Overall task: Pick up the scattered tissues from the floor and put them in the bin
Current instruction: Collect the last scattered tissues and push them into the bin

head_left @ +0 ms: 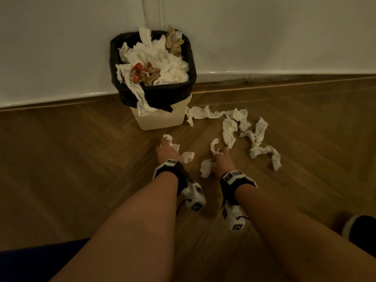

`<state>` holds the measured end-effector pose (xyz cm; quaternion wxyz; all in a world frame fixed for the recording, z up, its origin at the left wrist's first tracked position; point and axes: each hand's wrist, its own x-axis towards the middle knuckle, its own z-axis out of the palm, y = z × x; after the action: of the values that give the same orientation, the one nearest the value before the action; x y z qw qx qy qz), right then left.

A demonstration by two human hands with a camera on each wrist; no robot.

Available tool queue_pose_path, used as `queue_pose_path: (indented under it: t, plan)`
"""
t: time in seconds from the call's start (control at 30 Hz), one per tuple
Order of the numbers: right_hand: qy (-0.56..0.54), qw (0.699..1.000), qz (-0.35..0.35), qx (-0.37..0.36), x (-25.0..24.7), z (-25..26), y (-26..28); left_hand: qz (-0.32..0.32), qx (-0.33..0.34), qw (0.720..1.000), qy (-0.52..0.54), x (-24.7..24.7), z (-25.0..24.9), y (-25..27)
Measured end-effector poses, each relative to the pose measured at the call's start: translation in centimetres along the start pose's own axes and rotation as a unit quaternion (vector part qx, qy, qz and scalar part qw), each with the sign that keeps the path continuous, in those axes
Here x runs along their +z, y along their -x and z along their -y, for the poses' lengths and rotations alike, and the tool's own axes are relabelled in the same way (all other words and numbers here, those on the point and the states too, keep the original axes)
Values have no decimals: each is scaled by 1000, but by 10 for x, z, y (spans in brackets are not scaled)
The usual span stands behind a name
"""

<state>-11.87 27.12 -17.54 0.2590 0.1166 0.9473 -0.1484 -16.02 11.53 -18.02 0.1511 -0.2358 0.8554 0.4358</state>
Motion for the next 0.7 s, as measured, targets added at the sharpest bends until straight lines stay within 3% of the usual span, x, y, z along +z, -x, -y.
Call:
queue_pose_path:
  t: [0.37,0.43,0.7]
  plan:
    - [-38,997,34,52,-19,-9,24,49,-40,998,-27,-8,-21,26]
    - [-44,997,40,55,-23,-12,32,69,-19,994,-82,-9,-22,32]
    - [-10,997,3,73,-73,-12,68,152,29,984,-90,-28,-42,65]
